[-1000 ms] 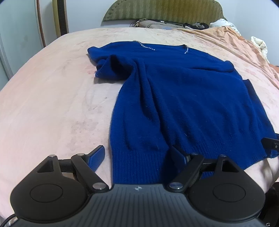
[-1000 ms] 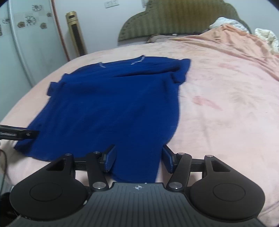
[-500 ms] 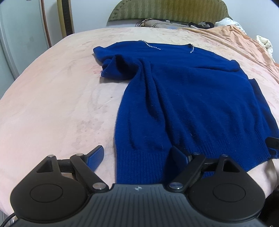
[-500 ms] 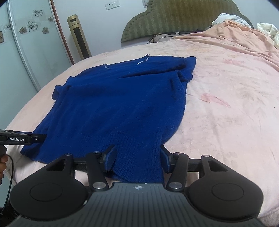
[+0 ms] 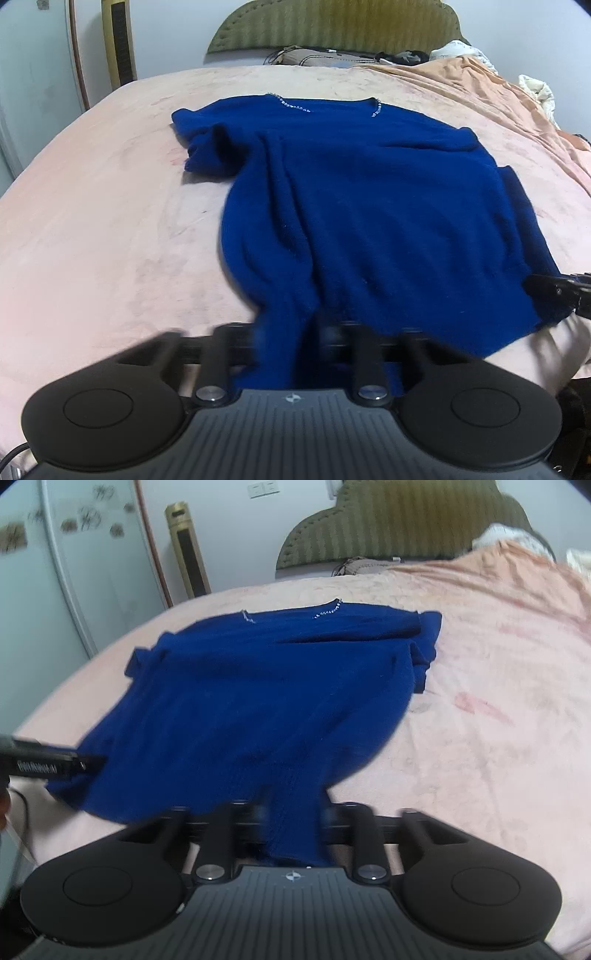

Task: Fold small clothes
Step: 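Grip the sweater hem with the left gripper while the right gripper grips it too, lifting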

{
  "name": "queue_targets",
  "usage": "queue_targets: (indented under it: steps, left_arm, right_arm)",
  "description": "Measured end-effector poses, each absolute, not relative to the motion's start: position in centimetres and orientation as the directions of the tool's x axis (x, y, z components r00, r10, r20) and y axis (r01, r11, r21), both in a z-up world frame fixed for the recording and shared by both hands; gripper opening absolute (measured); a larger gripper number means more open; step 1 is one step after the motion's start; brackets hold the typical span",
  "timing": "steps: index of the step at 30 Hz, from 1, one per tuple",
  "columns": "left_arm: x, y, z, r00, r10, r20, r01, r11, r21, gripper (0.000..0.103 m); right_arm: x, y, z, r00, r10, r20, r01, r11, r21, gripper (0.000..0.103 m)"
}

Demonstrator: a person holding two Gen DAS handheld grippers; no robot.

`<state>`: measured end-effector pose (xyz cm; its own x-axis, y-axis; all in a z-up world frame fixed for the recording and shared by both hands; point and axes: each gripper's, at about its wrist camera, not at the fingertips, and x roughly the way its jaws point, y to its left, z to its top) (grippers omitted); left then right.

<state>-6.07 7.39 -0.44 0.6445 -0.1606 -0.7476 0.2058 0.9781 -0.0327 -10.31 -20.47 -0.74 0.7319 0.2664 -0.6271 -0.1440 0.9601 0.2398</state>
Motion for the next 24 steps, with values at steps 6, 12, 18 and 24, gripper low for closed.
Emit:
queue_targets:
  steps: [6, 12, 18, 24]
  left_arm:
    - [-7.4, 7.4, 1.9, 0.694, -0.174, -0.698, 0.189, 0.98, -0.057, 0.012]
    - [-10.4, 8.1, 6.9, 0.757, -0.265, -0.597, 0.265, 0.96, -0.089, 0.012]
    - [-13.6, 9.3, 10.1, 0.771, -0.323, -0.548, 0.322, 0.941, -0.101, 0.011]
    - [-13.8, 9.0, 9.8, 0.776, -0.3, -0.555, 0.334, 0.942, -0.042, 0.01]
  right_arm:
    - [-10.9, -22.1, 0.4, 0.759, 0.303, -0.576, -0.13, 0.938, 0.322, 0.015]
    - [-12.4, -23.8, 3.5, 0.795, 0.35, -0.496, -0.169, 0.912, 0.373, 0.014]
    - [-14.8, -26.3, 6.4, 0.807, 0.403, -0.431, -0.214, 0.881, 0.423, 0.014]
    - [-16.4, -27.5, 7.3, 0.784, 0.459, -0.418, -0.253, 0.851, 0.461, 0.014]
